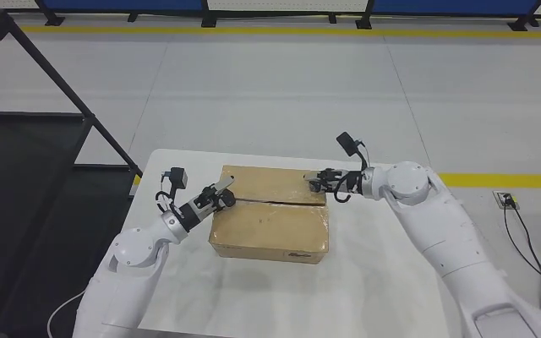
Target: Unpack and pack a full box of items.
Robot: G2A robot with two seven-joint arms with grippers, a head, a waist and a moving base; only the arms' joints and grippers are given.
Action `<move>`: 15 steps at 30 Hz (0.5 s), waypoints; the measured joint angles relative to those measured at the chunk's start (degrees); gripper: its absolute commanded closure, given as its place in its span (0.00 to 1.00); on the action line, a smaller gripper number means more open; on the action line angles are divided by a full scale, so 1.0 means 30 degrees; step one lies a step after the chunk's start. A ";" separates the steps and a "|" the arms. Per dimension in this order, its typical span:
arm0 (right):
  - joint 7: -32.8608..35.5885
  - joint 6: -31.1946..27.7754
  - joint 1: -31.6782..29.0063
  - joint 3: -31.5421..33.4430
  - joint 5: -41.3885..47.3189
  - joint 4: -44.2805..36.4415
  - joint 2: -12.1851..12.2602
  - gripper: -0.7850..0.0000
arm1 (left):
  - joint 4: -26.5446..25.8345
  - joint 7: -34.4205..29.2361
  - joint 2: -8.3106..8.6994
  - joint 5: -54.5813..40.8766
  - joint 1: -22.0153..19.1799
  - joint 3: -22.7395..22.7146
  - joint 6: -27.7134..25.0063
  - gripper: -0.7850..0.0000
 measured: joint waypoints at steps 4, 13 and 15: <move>0.0238 -0.0109 0.0060 -0.0135 -0.0025 0.0130 -0.0093 0.87 | -0.0008 -0.0017 0.0010 -0.0009 -0.0001 -0.0021 -0.0013 0.00; 0.0991 -0.1153 -0.0051 0.0206 0.0584 0.0355 -0.0077 1.00 | -0.0114 0.0049 0.0026 0.0036 0.0053 -0.0030 0.0026 0.00; 0.0938 -0.1270 -0.0157 0.0346 0.0747 0.0311 -0.0051 1.00 | -0.0137 0.0066 0.0027 0.0038 0.0067 -0.0017 0.0032 0.00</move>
